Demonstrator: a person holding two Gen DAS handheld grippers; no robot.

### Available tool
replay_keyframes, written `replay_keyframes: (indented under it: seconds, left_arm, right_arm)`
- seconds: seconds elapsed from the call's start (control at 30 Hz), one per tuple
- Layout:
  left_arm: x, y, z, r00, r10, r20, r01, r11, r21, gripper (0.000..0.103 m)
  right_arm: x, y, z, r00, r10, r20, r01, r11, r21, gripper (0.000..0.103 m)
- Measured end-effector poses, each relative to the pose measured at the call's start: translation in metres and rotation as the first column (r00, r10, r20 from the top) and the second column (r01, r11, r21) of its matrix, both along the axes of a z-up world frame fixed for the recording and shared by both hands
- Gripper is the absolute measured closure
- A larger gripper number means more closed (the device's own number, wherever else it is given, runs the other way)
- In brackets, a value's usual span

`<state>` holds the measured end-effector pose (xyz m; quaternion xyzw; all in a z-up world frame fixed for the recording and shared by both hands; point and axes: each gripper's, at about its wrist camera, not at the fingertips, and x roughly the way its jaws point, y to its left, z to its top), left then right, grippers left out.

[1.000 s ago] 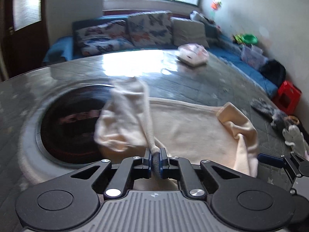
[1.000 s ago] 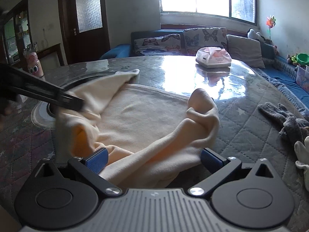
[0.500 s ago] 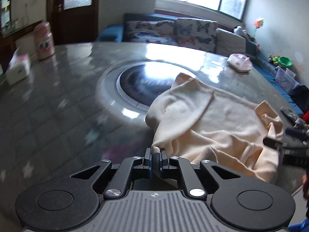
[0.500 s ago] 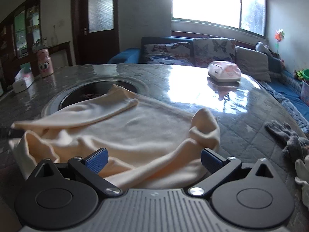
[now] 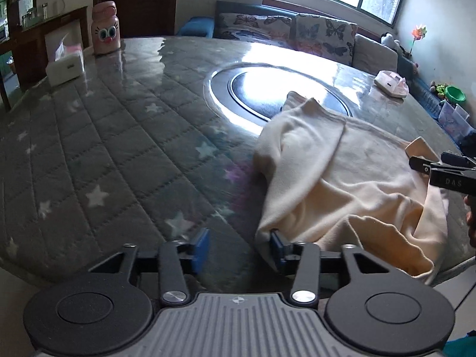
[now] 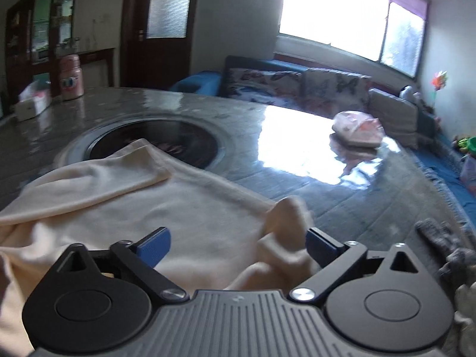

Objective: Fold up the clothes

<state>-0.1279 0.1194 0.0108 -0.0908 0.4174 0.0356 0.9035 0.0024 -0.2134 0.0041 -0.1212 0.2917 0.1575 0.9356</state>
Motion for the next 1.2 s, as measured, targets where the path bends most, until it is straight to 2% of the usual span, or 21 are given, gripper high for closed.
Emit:
replay_keyframes:
  seconds: [0.1, 0.13, 0.27, 0.3, 0.37, 0.47, 0.6, 0.73, 0.8, 0.83, 0.93, 0.97, 1.07, 1.13, 1.2]
  left_arm:
    - [0.006, 0.005, 0.007, 1.0, -0.012, 0.014, 0.012, 1.0, 0.026, 0.045]
    - [0.009, 0.005, 0.01, 1.0, -0.023, 0.021, 0.022, 0.999, 0.038, 0.042]
    - [0.019, 0.008, 0.021, 0.997, -0.055, 0.049, 0.051, 0.996, 0.068, 0.03]
    - [0.02, 0.008, 0.023, 0.996, -0.068, 0.053, 0.064, 0.995, 0.073, 0.028]
    - [0.025, 0.008, 0.027, 0.994, -0.09, 0.056, 0.085, 0.993, 0.085, 0.026]
    - [0.04, 0.006, 0.028, 0.995, -0.087, 0.053, 0.081, 0.991, 0.102, 0.026]
    - [0.071, 0.001, 0.029, 0.993, -0.077, 0.086, 0.07, 0.995, 0.076, 0.026]
    - [0.112, -0.017, 0.028, 0.986, -0.114, 0.122, 0.104, 0.991, 0.086, 0.026]
    - [0.136, -0.026, 0.025, 0.982, -0.133, 0.137, 0.12, 0.988, 0.095, 0.026]
    - [0.147, -0.03, 0.022, 0.98, -0.137, 0.141, 0.123, 0.987, 0.107, 0.026]
    - [0.178, -0.039, 0.013, 0.977, -0.164, 0.136, 0.15, 0.982, 0.112, 0.027]
    - [0.188, -0.041, 0.009, 0.977, -0.168, 0.129, 0.154, 0.982, 0.11, 0.03]
    - [0.21, -0.047, 0.0, 0.977, -0.179, 0.117, 0.166, 0.979, 0.117, 0.037]
    - [0.22, -0.048, -0.005, 0.975, -0.189, 0.115, 0.174, 0.977, 0.127, 0.037]
    - [0.228, -0.05, -0.01, 0.975, -0.194, 0.11, 0.179, 0.974, 0.136, 0.042]
  right_arm:
    - [0.014, -0.011, -0.001, 0.999, -0.047, -0.005, 0.047, 0.999, -0.007, 0.012]
    - [0.021, -0.016, -0.004, 0.998, -0.066, -0.02, 0.066, 0.998, -0.005, 0.018]
    - [0.038, -0.028, -0.016, 0.993, -0.075, -0.089, 0.075, 0.997, 0.006, 0.051]
    - [0.039, -0.03, -0.017, 0.993, -0.077, -0.093, 0.078, 0.997, 0.01, 0.056]
    - [0.04, -0.036, -0.019, 0.992, -0.082, -0.097, 0.084, 0.996, 0.018, 0.077]
    - [0.037, -0.045, -0.015, 0.992, -0.099, -0.079, 0.101, 0.995, 0.023, 0.089]
    - [0.029, -0.059, -0.012, 0.987, -0.15, -0.065, 0.15, 0.989, 0.004, 0.089]
    - [0.019, -0.075, -0.012, 0.976, -0.207, -0.062, 0.207, 0.978, -0.01, 0.088]
    - [0.014, -0.082, -0.012, 0.97, -0.235, -0.06, 0.235, 0.972, -0.017, 0.068]
    - [0.012, -0.086, -0.011, 0.967, -0.249, -0.059, 0.249, 0.968, -0.021, 0.047]
    - [0.006, -0.088, -0.007, 0.966, -0.259, -0.026, 0.258, 0.965, -0.037, 0.041]
    - [0.007, -0.087, -0.003, 0.968, -0.251, -0.016, 0.251, 0.967, -0.033, 0.033]
    - [0.008, -0.08, 0.007, 0.976, -0.216, 0.013, 0.217, 0.976, -0.016, 0.021]
    - [0.016, -0.072, 0.011, 0.989, -0.15, -0.001, 0.15, 0.989, 0.001, 0.017]
    - [0.027, -0.065, 0.01, 0.995, -0.093, -0.048, 0.095, 0.994, 0.052, 0.017]
